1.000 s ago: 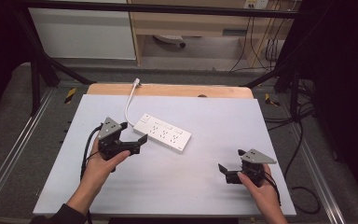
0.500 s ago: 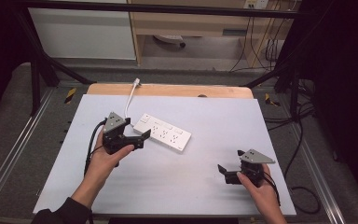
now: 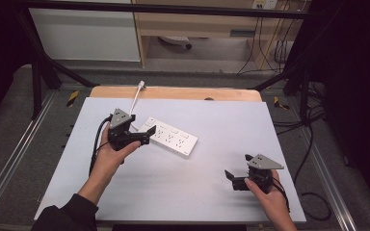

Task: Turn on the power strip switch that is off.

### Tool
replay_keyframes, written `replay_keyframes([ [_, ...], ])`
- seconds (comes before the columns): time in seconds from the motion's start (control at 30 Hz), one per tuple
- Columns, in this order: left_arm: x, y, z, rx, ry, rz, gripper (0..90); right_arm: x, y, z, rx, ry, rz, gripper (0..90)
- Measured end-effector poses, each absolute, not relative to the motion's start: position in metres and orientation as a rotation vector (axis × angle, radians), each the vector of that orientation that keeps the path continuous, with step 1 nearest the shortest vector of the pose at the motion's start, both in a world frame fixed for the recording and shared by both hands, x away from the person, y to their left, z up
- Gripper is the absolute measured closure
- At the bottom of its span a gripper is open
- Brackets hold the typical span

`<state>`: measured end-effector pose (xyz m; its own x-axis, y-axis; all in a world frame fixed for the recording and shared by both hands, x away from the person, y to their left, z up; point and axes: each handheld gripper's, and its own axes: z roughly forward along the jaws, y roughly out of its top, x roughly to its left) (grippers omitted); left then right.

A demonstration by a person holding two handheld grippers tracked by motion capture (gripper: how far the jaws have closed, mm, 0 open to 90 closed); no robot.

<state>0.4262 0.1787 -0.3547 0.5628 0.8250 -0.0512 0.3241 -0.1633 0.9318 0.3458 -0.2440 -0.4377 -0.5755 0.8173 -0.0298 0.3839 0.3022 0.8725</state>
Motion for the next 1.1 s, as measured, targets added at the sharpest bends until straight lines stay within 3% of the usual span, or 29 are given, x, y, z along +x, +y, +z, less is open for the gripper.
replay_keyframes([
  [1.1,0.482,0.16,-0.368,1.779,1.032,0.654,14.6,0.347,-0.245,-0.437,1.066,2.105,1.223,3.2],
])
